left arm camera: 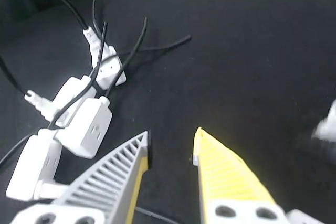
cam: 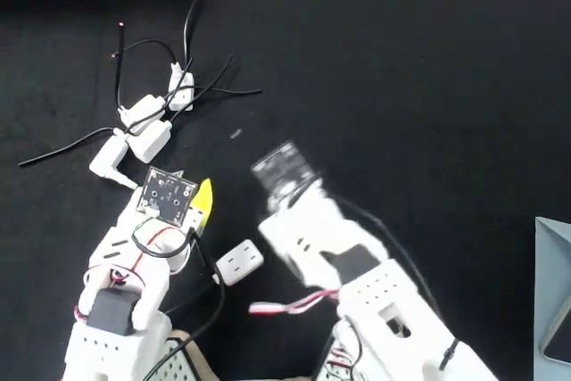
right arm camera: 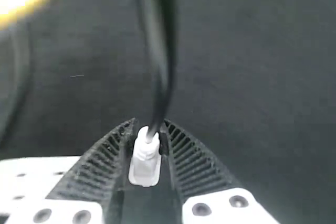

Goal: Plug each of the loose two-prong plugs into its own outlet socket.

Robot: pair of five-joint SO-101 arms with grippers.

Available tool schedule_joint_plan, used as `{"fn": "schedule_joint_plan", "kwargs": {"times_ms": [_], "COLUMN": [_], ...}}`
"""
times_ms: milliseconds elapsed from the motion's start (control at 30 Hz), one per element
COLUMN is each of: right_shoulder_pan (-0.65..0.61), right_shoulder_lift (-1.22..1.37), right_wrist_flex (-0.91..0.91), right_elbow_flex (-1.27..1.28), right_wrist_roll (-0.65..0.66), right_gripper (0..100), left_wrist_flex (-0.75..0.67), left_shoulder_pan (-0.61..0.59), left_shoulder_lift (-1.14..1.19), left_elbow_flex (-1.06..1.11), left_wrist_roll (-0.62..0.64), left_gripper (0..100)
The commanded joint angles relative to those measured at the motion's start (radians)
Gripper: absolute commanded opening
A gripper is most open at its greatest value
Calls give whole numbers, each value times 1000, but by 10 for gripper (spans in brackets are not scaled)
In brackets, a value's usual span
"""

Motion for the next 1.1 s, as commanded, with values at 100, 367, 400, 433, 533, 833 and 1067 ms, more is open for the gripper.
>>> {"fn": "schedule_joint_plan", "kwargs": {"times_ms": [100,367,400,433,533,833,1067], "right_shoulder_pan": [175,261,267,270,272,342,348], "right_shoulder_lift": [-25,-25,-25,-25,-25,-25,-25], "right_wrist_flex": [83,81,81,80,80,20,23], "right_elbow_flex": [-142,-147,-147,-147,-147,-130,-128], "right_wrist_roll": [-81,-86,-92,-109,-126,-126,-127], "right_gripper": [11,11,11,11,11,11,11], "left_wrist_flex": [146,368,388,404,427,499,374], "left_shoulder_pan": [1,1,1,1,2,226,300], "left_shoulder_lift": [11,124,173,227,414,907,1160], "left_elbow_flex": [-125,-328,-364,-398,-473,-621,-624], "left_wrist_roll": [-12,-75,-75,-75,-75,-72,-75], "left_gripper": [154,200,200,203,270,360,360]}}
